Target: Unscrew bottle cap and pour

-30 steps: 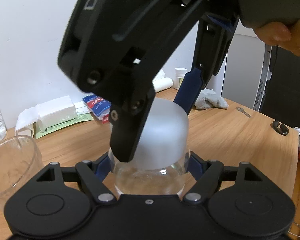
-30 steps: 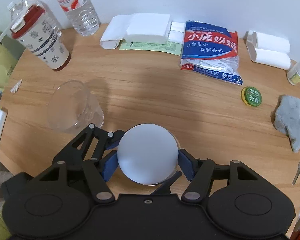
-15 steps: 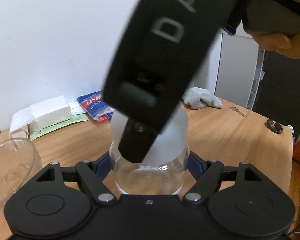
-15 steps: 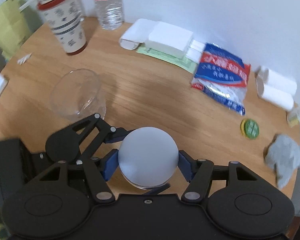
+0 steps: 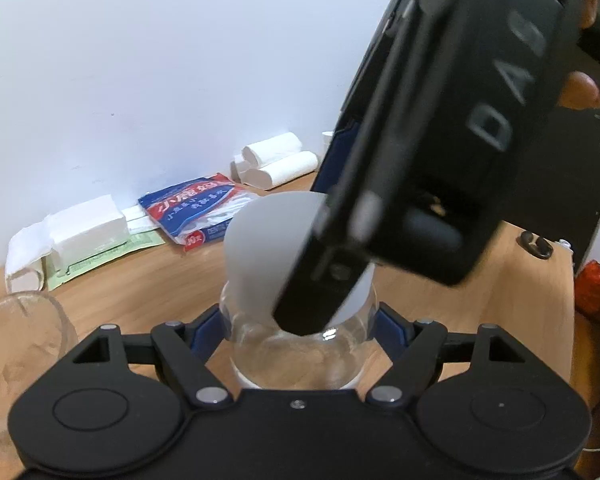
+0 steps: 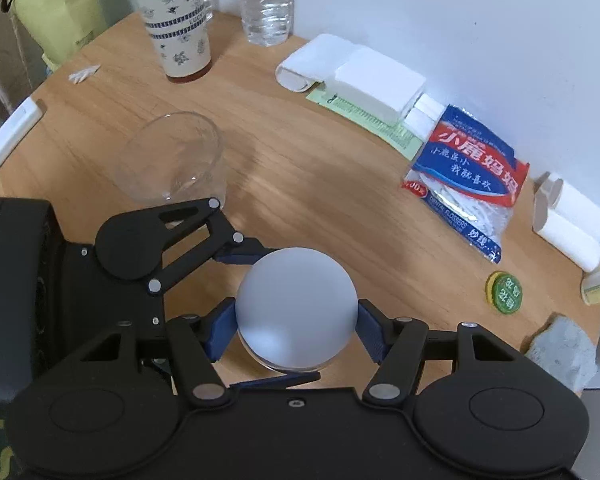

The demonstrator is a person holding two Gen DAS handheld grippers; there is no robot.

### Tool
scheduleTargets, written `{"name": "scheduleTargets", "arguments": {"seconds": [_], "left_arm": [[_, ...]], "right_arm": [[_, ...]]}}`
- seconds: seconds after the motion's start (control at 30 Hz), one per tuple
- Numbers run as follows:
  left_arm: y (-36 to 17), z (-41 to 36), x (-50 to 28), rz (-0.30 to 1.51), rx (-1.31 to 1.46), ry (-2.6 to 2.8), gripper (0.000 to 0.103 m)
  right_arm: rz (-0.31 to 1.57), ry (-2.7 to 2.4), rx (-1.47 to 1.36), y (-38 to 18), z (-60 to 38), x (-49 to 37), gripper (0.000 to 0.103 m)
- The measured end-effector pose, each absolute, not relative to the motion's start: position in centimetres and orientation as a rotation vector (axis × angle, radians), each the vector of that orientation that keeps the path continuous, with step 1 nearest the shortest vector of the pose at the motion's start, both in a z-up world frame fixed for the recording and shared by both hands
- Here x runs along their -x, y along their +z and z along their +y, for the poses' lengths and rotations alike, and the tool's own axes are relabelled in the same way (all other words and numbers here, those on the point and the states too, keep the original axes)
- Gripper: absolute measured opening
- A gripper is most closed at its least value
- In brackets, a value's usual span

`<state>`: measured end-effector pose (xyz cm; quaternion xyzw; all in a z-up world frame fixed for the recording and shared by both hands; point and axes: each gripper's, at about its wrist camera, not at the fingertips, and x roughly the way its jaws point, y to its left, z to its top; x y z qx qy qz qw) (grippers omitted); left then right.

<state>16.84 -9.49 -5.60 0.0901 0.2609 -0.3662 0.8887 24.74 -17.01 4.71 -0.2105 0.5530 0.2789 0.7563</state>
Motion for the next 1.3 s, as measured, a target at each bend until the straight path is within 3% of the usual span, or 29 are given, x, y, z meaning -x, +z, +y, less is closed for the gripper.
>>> {"name": "scheduleTargets", "arguments": {"seconds": [0.5,0.6,0.73,1.03,1.3], "left_arm": [[-5.7,-10.1,-17.3,0.549,-0.227,-0.8,0.078],[-5.7,-10.3,-17.0,0.547,-0.227,-0.798,0.078],[-5.8,-10.8,-16.6,0.541,-0.234,-0.775,0.078],[-5.7,-11.3,-15.3,0.518,-0.248,-0.724,0.079],[-5.7,-11.2,-15.5,0.522,-0.223,-0.726,0.079]], "right_arm": [[1.246,0.734,0.617,4.4,-16.7,-24.8,0.069],[1.264,0.698,0.532,4.5,-17.1,-25.1,0.071],[1.363,0.552,0.204,5.0,-19.2,-27.2,0.072],[1.419,0.308,0.056,4.2,-18.6,-27.8,0.072],[1.364,0.329,0.166,4.4,-17.3,-27.0,0.068]]}}
